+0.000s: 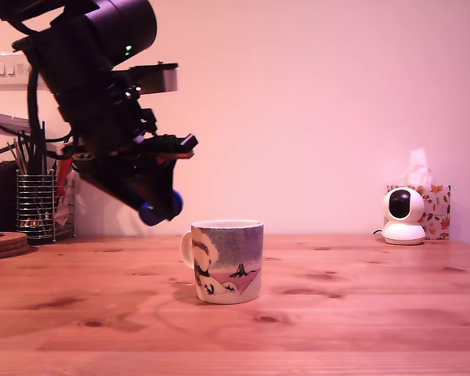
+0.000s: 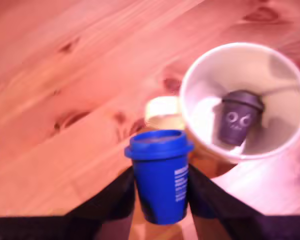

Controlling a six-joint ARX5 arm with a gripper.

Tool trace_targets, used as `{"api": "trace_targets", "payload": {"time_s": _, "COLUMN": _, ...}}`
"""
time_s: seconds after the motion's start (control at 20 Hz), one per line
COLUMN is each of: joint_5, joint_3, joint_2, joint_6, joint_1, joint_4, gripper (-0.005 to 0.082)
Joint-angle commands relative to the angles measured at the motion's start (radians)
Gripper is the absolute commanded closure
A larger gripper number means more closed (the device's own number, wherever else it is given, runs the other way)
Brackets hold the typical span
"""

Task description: Pick up the coffee capsules on the table and drop them inside the coffee cup

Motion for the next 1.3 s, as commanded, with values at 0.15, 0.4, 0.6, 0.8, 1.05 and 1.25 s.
{"api": "trace_targets", "payload": {"time_s": 0.15, "joint_5": 0.016, "joint_3": -0.016, "joint_2": -0.008, "joint_6": 0.025, "joint_1": -0.036, "joint_4": 0.080, "gripper": 0.0504}}
{"api": "trace_targets", "payload": {"time_s": 0.4, "joint_5": 0.078, "joint_3": -0.016, "joint_2": -0.008, "joint_6": 0.047, "joint_1": -0.051, "joint_4": 0.138, "gripper": 0.0504}}
{"api": "trace_targets", "payload": {"time_s": 0.6, "joint_5": 0.113, "joint_3": -0.016, "joint_2": -0.006, "joint_6": 0.050, "joint_1": -0.052, "joint_4": 0.222, "gripper": 0.0504}}
{"api": "trace_targets", "payload": {"time_s": 0.8, "joint_5": 0.166, "joint_3": -0.016, "joint_2": 0.008, "joint_6": 0.050, "joint_1": -0.053, "joint_4": 0.256, "gripper": 0.0504}}
{"api": "trace_targets", "payload": {"time_s": 1.05, "joint_5": 0.187, "joint_3": -0.016, "joint_2": 0.055, "joint_6": 0.050, "joint_1": -0.064, "joint_4": 0.266, "gripper": 0.0504}}
{"api": "trace_targets", "payload": {"time_s": 1.25, "joint_5": 0.189, "joint_3": -0.016, "joint_2": 0.078, "joint_6": 0.050, "joint_1": -0.068, "joint_4": 0.270, "gripper": 0.0504}}
